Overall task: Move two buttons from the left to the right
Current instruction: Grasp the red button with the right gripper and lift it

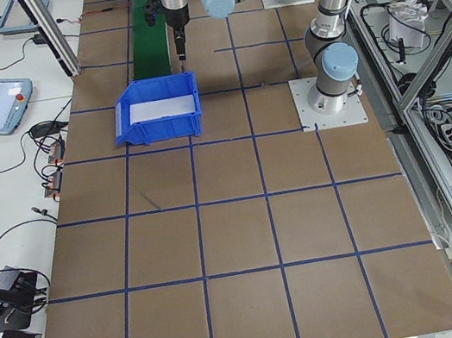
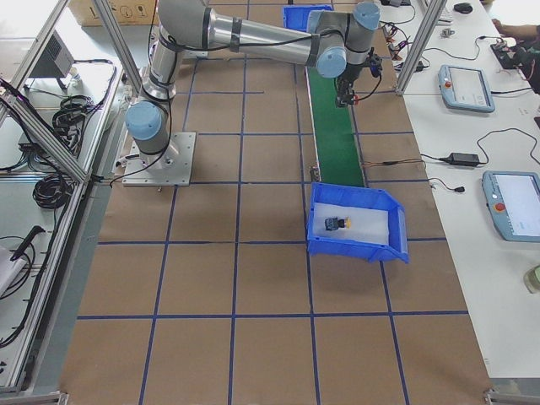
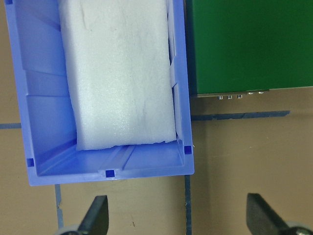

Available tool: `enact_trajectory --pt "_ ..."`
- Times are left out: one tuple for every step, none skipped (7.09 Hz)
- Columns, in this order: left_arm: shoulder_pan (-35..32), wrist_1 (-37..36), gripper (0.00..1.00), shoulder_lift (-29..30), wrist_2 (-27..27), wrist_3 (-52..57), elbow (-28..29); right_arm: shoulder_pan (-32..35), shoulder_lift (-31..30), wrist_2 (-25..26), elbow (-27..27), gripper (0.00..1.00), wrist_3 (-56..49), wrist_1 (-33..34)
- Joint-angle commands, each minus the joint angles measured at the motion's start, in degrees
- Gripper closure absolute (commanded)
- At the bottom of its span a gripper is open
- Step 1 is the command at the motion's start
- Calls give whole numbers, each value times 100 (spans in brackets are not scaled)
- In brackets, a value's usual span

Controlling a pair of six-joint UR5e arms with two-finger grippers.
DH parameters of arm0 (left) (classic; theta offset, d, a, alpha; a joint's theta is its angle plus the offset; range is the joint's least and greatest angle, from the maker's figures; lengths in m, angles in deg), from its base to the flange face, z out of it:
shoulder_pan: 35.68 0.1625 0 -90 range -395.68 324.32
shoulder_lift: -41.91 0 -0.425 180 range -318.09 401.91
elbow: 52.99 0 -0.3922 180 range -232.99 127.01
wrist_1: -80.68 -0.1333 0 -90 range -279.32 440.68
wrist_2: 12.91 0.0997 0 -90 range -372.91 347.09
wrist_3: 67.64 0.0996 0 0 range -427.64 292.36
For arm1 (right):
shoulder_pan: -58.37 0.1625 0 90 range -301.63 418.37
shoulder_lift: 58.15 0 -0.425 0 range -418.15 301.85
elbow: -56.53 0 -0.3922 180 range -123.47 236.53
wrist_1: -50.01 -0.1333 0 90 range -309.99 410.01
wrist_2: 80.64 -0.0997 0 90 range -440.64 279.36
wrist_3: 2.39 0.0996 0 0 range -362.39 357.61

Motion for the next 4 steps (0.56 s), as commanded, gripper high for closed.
enact_trajectory --pt "1 0 0 7 0 -2 -6 -1135 -110 174 -14 93 -1041 -210" --pt "1 0 0 7 0 7 -14 -1514 -101 183 -40 93 -1211 -210" --pt "1 0 0 7 0 7 -14 -1849 -31 200 -83 93 -1421 -114" --pt "1 0 0 7 0 7 -14 -2104 100 201 -171 93 -1719 -17"
